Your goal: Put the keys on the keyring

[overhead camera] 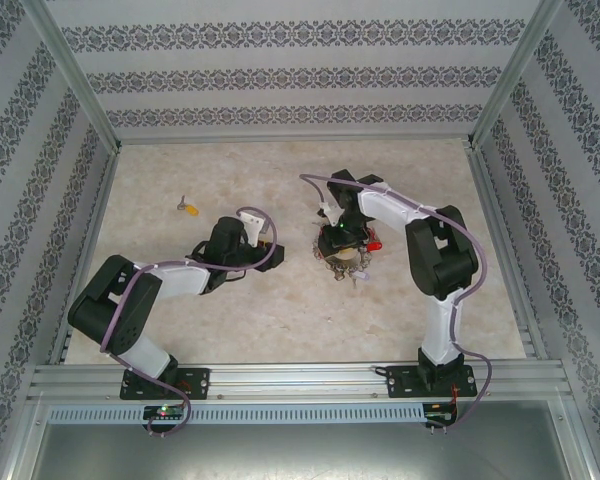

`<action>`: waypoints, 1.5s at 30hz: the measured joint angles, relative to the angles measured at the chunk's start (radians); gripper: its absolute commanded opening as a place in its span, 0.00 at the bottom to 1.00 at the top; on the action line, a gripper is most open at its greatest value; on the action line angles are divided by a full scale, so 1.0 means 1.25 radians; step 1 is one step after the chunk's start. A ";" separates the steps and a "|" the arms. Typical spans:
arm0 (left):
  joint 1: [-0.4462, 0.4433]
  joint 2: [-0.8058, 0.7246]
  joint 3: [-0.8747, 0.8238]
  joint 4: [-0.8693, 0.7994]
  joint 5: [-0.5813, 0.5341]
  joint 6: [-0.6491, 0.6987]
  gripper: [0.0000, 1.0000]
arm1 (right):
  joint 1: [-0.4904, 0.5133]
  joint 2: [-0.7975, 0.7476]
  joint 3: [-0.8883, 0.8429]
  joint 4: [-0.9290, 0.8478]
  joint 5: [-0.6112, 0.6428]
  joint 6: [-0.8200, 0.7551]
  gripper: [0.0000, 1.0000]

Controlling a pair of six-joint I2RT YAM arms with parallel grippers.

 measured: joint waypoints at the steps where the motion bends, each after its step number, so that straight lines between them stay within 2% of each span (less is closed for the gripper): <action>1: 0.000 0.000 -0.013 0.010 0.000 0.000 0.50 | 0.000 0.009 0.005 -0.001 0.010 -0.012 0.56; 7: 0.000 0.005 -0.055 0.035 0.000 0.000 0.50 | 0.000 0.043 0.027 -0.002 0.015 -0.043 0.59; 13: 0.000 0.009 -0.055 0.074 0.001 0.000 0.49 | 0.000 0.067 0.042 0.022 -0.075 -0.016 0.55; 15: 0.000 0.014 -0.056 0.086 0.001 0.001 0.46 | 0.000 0.081 0.048 0.035 -0.121 -0.003 0.52; 18: 0.000 0.022 -0.067 0.102 0.001 0.013 0.33 | -0.005 0.088 0.048 0.046 -0.183 0.015 0.48; 20: 0.000 0.029 -0.070 0.103 0.009 0.028 0.31 | -0.006 0.094 0.047 0.059 -0.226 0.028 0.46; 30: 0.000 0.100 -0.077 0.138 0.060 0.077 0.29 | -0.013 0.119 0.020 0.097 -0.372 0.056 0.46; 37: 0.000 0.127 -0.060 0.149 0.089 0.097 0.30 | -0.024 0.119 -0.016 0.145 -0.464 0.088 0.39; 45: -0.014 0.165 -0.007 0.134 0.099 0.112 0.26 | -0.032 0.119 -0.022 0.201 -0.522 0.110 0.38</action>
